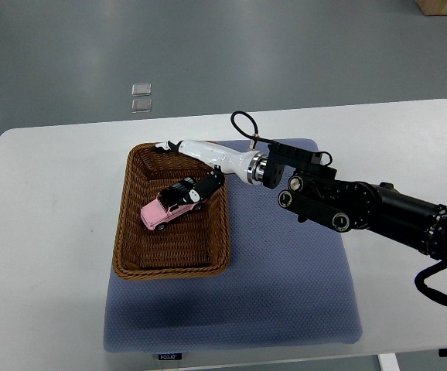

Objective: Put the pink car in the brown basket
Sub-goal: 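Lower the car into the wicker basket and release it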

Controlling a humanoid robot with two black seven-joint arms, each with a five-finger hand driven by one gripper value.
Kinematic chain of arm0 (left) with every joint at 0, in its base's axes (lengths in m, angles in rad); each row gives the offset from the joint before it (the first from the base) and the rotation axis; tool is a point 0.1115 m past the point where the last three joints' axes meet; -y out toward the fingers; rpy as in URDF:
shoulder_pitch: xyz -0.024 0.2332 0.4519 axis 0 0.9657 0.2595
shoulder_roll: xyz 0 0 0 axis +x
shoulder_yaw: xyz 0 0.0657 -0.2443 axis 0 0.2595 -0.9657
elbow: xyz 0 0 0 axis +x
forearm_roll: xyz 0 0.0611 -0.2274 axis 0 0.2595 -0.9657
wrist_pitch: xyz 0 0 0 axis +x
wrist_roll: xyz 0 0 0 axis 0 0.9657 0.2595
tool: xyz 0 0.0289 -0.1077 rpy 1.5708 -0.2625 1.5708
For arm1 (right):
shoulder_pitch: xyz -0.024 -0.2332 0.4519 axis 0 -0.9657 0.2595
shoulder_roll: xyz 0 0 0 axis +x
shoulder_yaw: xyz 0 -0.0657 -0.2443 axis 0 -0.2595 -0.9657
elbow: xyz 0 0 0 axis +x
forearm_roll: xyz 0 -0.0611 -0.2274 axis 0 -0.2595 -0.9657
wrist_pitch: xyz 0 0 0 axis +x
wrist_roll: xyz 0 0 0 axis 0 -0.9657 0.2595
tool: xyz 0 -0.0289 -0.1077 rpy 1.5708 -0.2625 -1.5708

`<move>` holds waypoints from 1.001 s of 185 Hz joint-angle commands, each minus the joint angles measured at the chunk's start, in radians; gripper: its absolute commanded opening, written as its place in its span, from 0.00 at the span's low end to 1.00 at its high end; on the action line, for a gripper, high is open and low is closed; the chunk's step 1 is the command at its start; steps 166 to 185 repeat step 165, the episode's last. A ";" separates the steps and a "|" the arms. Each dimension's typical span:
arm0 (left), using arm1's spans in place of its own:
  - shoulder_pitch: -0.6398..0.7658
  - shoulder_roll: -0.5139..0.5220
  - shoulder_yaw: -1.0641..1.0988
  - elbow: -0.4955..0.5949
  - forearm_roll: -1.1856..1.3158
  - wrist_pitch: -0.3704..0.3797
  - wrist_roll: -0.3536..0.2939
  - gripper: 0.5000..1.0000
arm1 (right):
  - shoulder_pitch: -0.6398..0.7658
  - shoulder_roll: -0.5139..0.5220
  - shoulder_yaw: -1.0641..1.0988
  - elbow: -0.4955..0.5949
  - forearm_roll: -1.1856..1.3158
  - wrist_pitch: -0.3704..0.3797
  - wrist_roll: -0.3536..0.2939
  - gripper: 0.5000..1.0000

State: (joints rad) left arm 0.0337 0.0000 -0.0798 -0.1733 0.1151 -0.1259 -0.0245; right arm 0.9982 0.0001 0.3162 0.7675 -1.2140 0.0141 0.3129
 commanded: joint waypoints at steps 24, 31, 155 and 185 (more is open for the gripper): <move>0.000 0.000 0.000 0.000 0.000 0.000 0.000 1.00 | -0.044 -0.031 0.340 0.049 0.220 0.015 0.000 0.83; 0.000 0.000 0.000 0.000 0.000 0.000 0.000 1.00 | -0.067 -0.038 0.383 0.053 0.271 0.015 0.000 0.83; 0.000 0.000 0.000 -0.002 0.000 0.000 0.000 1.00 | -0.411 -0.080 0.779 0.009 0.985 0.214 0.002 0.83; 0.000 0.000 0.002 -0.002 0.000 0.000 0.000 1.00 | -0.412 -0.080 0.779 0.000 0.987 0.216 0.002 0.83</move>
